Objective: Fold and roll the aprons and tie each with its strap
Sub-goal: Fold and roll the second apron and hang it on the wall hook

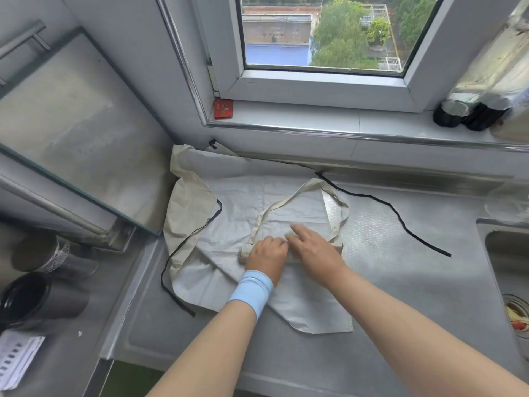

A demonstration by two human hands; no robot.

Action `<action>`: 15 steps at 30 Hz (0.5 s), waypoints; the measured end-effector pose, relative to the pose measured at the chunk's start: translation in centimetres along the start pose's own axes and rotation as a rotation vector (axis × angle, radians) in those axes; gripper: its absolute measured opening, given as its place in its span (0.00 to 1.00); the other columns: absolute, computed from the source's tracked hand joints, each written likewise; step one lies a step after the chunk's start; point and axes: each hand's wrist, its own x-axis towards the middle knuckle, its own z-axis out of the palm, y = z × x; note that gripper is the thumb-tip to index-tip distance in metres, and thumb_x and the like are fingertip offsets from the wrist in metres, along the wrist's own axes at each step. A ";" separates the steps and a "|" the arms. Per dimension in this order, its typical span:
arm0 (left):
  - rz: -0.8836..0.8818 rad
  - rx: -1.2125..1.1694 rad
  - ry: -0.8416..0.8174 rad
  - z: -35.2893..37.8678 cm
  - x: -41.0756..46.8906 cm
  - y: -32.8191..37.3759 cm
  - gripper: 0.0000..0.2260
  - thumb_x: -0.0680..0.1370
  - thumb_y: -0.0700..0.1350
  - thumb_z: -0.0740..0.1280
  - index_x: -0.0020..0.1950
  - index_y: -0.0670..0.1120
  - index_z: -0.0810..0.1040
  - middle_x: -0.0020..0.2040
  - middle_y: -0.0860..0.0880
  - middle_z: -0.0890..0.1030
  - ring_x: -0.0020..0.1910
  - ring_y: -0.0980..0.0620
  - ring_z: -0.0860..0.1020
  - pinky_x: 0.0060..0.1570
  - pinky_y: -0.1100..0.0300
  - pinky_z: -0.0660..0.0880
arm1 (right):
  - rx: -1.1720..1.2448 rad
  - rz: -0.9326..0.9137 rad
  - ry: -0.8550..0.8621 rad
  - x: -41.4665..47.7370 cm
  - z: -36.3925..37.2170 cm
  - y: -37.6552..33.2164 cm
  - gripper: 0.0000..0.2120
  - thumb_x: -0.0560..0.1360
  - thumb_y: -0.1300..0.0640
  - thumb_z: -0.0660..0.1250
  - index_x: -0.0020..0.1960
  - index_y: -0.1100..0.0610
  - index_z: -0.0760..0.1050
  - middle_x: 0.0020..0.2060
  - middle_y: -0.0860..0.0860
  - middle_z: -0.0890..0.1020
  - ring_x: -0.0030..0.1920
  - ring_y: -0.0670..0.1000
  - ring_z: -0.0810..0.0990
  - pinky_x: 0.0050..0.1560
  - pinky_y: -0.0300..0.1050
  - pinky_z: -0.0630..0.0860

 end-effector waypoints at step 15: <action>0.059 -0.038 -0.324 0.5 -2.4 -6.1 0.33 0.73 0.64 0.42 0.78 0.59 0.43 0.79 0.50 0.38 0.77 0.51 0.35 0.76 0.51 0.38 | 0.202 0.019 -0.170 -1.7 0.6 3.0 0.18 0.76 0.55 0.68 0.63 0.59 0.71 0.78 0.57 0.56 0.76 0.57 0.59 0.75 0.55 0.57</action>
